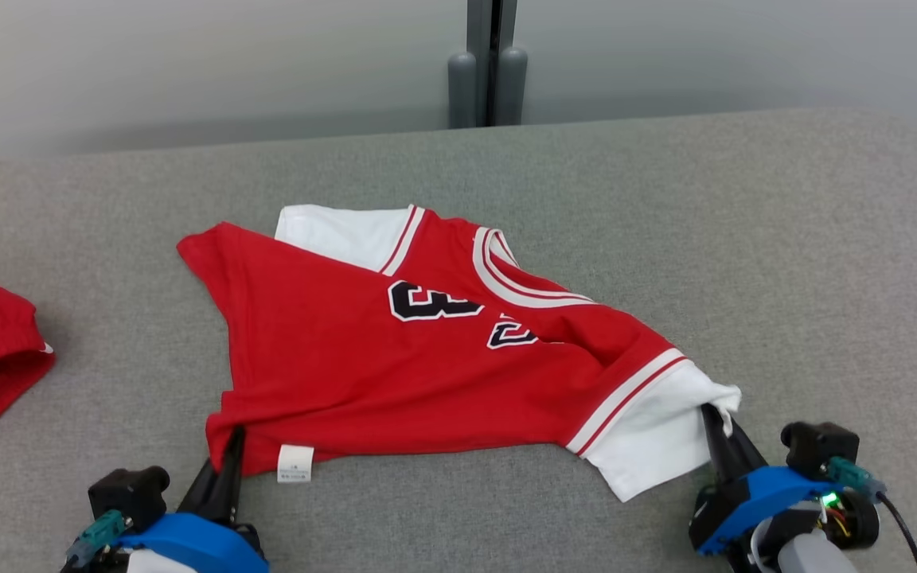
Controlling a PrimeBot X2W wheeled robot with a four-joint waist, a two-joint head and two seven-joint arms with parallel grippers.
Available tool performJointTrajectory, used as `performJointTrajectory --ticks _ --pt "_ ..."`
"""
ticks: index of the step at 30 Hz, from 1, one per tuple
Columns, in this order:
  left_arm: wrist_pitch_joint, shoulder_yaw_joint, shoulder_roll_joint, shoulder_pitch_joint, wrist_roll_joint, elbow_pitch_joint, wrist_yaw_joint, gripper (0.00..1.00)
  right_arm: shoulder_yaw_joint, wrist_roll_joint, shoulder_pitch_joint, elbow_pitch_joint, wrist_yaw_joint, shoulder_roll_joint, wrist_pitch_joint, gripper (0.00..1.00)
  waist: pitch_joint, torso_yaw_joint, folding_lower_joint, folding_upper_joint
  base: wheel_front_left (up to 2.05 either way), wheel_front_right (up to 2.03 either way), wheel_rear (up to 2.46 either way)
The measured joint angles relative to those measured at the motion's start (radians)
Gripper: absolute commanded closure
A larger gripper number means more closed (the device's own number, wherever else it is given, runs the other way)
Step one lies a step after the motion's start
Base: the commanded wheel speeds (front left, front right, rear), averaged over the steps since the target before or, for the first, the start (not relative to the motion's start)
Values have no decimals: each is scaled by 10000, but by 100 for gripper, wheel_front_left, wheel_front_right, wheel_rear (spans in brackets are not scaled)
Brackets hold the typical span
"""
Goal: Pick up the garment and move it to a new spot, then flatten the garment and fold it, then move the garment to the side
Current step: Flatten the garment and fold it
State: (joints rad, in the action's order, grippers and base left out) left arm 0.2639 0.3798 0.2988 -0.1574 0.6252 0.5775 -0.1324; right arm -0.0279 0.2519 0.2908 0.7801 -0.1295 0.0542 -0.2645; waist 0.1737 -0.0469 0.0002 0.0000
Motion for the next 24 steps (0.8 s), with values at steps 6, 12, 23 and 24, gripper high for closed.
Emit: performJointTrajectory --ticks 6,12,23,24 --pt "-13 -468 -40 -247 -244 -1097 0 100 -25 1020 -12 -1952 -12 -61 4 100 -612 -33 -1 0 0 0 0" --pt "-12 -1078 410 -1350 -441 -2437 2 100 -50 1864 595 -3781 -12 -59 4 100 -1269 -123 -2 0 0 0 0" --pt "-178 -1151 1822 -4439 -236 -3609 2 100 727 1572 3408 -5793 -12 -58 102 100 -1790 -187 -3 -1 0 0 0" --pt "-284 -1198 1894 -4732 -188 -3565 4 100 792 1354 3711 -5827 -12 -38 219 100 -1764 -184 -3 -1 0 0 0"
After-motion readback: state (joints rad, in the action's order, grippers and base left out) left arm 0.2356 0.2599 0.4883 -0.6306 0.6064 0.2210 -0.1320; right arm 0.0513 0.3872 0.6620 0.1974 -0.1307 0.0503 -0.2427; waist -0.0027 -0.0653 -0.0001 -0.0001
